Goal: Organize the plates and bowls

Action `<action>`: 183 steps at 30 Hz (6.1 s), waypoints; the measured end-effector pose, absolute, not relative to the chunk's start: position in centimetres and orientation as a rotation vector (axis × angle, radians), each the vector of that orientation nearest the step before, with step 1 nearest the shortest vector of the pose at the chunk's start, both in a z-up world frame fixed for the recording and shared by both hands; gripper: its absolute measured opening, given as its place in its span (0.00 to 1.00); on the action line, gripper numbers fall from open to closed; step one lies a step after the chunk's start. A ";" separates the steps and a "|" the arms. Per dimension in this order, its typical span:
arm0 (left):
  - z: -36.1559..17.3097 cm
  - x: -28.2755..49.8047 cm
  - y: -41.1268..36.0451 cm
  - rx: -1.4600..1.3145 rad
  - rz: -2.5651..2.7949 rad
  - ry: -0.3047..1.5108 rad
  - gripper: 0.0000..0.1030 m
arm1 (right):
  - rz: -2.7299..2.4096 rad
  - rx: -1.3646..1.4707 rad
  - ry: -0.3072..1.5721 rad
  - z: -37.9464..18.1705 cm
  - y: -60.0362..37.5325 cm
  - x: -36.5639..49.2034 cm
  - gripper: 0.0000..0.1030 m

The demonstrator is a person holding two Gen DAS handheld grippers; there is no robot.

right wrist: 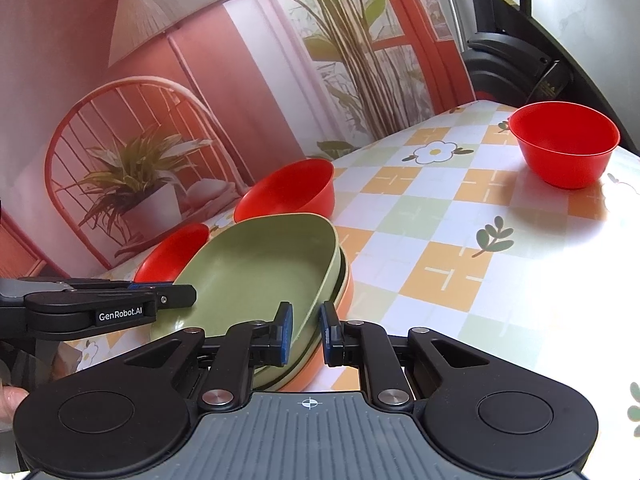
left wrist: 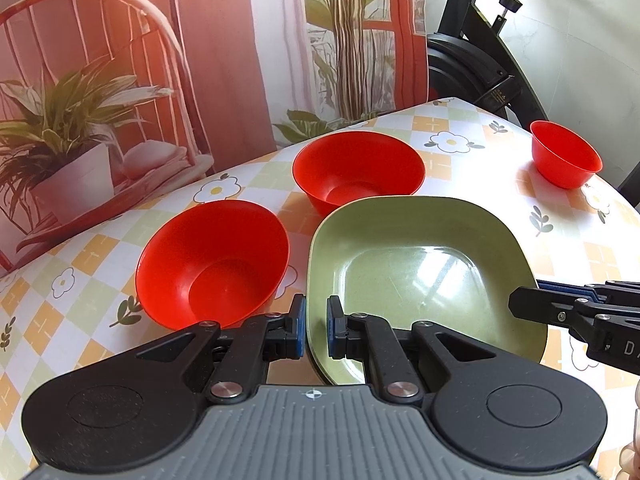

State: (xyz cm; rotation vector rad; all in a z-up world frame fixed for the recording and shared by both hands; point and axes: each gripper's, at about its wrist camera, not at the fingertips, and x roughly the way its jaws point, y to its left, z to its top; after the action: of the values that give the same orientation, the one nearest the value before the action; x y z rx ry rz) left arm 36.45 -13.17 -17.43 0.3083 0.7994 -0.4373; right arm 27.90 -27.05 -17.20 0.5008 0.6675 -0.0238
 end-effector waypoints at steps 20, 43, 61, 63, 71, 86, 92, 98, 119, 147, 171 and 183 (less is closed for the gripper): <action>-17.5 36.3 -13.2 0.319 -0.437 0.789 0.11 | -0.011 0.496 0.675 -17.2 -27.0 27.6 0.16; -15.7 36.0 -12.5 0.238 -0.392 0.784 0.11 | -0.025 0.497 0.657 -16.5 -27.3 26.9 0.18; -7.0 38.4 -15.7 0.171 -0.464 0.654 0.12 | -0.222 0.334 0.504 -8.7 -37.7 27.6 0.18; -7.3 38.6 -17.2 0.171 -0.491 0.663 0.12 | -0.254 0.330 0.507 -8.9 -39.5 27.3 0.18; -9.7 39.5 -24.5 0.188 -0.616 0.720 0.17 | -0.375 0.350 0.523 -11.4 -45.6 26.4 0.18; -16.0 42.0 -35.9 0.179 -0.750 0.797 0.18 | -0.441 0.478 0.541 -17.0 -51.4 28.0 0.19; -16.7 42.2 -37.9 0.207 -0.758 0.795 0.39 | -0.438 0.528 0.539 -18.3 -52.1 28.5 0.19; -17.7 42.7 -39.1 0.194 -0.750 0.826 0.41 | -0.433 0.563 0.546 -19.3 -52.3 28.5 0.18; -16.4 40.2 -36.4 0.147 -0.736 0.858 0.19 | -0.412 0.576 0.533 -17.2 -49.7 26.9 0.10; -9.9 34.0 -9.8 -0.092 -0.398 0.715 0.19 | -0.011 0.341 0.670 -9.2 -24.7 31.4 0.11; -8.3 38.3 -0.4 -0.237 -0.309 0.693 0.19 | 0.160 0.186 0.704 -6.8 -16.0 39.6 0.11; -10.3 43.5 -0.8 -0.211 -0.313 0.727 0.19 | 0.138 0.081 0.742 -9.2 -15.3 44.8 0.12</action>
State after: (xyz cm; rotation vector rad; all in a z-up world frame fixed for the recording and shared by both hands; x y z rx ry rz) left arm 43.45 -0.82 -10.33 -0.2108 0.7274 -0.3128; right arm 44.81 -15.28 -9.17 0.0809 0.7417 0.1378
